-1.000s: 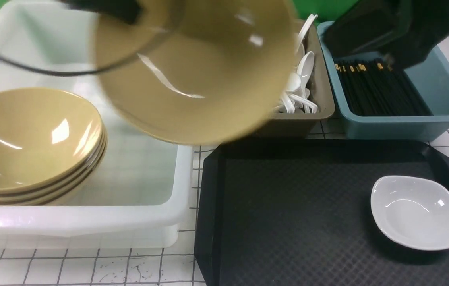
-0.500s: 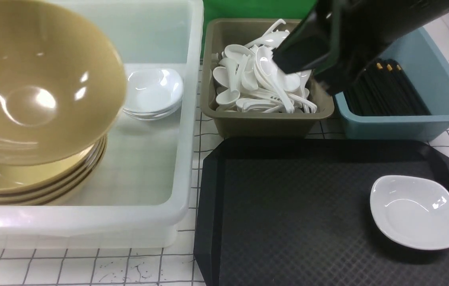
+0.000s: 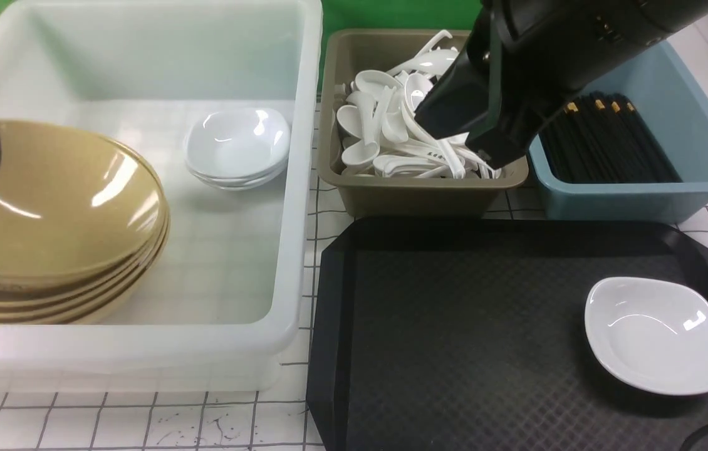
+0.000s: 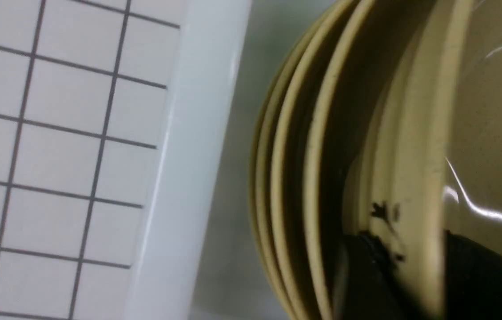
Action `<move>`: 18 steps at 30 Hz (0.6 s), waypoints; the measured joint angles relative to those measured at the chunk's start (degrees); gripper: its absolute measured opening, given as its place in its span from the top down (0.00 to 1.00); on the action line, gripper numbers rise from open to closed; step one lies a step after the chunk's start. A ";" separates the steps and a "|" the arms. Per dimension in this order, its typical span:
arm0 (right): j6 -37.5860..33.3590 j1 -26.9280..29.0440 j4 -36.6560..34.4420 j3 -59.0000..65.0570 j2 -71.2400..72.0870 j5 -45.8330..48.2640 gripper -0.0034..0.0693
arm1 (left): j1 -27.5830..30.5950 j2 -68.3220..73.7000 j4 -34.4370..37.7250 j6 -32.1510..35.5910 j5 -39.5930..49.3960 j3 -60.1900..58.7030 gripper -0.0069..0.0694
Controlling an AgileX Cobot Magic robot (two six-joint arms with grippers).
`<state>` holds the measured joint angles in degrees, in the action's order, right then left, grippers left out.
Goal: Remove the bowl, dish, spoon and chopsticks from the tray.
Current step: Use the left arm to put the noodle bowl into the large storage box on the left
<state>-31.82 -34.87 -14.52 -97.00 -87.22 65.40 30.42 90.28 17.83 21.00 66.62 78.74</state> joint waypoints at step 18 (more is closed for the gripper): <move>2.09 0.00 8.23 0.00 -0.05 0.31 0.89 | -3.85 -9.50 -4.62 -11.25 3.79 6.40 0.20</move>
<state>-29.73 -34.87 -6.29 -97.00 -87.27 65.70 26.57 80.78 13.21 9.74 70.40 85.13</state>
